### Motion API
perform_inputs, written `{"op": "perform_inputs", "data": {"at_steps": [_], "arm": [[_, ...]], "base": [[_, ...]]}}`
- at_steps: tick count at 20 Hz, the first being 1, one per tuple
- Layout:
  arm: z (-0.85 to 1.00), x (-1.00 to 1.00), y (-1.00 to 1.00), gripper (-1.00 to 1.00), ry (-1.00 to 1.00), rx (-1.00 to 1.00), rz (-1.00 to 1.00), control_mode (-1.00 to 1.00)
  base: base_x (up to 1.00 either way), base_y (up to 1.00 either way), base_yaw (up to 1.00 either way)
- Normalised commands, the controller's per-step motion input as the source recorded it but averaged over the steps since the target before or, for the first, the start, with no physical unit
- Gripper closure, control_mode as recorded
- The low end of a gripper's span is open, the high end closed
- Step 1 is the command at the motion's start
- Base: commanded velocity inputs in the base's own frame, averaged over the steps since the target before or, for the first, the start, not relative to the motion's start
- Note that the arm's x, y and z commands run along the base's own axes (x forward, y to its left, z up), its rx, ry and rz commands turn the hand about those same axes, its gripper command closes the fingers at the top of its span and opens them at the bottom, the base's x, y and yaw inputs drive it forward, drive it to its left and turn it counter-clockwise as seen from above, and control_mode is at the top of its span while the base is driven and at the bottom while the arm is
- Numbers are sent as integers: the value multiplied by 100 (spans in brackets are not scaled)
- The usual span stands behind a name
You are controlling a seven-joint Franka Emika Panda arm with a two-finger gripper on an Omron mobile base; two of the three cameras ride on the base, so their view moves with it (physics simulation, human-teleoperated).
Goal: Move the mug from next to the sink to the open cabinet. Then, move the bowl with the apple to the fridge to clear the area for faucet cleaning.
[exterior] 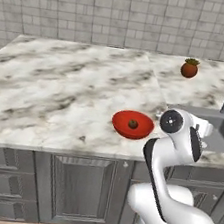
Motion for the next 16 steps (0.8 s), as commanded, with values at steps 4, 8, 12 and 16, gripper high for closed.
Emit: {"op": "perform_inputs", "data": {"at_steps": [4, 8, 12, 16], "arm": [[0, 0, 0, -100, 0, 0, 0, 100], [0, 0, 0, -100, 0, 0, 0, 100], [0, 0, 0, -100, 0, 0, 0, 100], [8, 63, -14, -100, 30, 11, 0, -100]], "base": [[62, 40, -34], [21, -1, -1], [53, -12, 0], [9, -3, 0]]}}
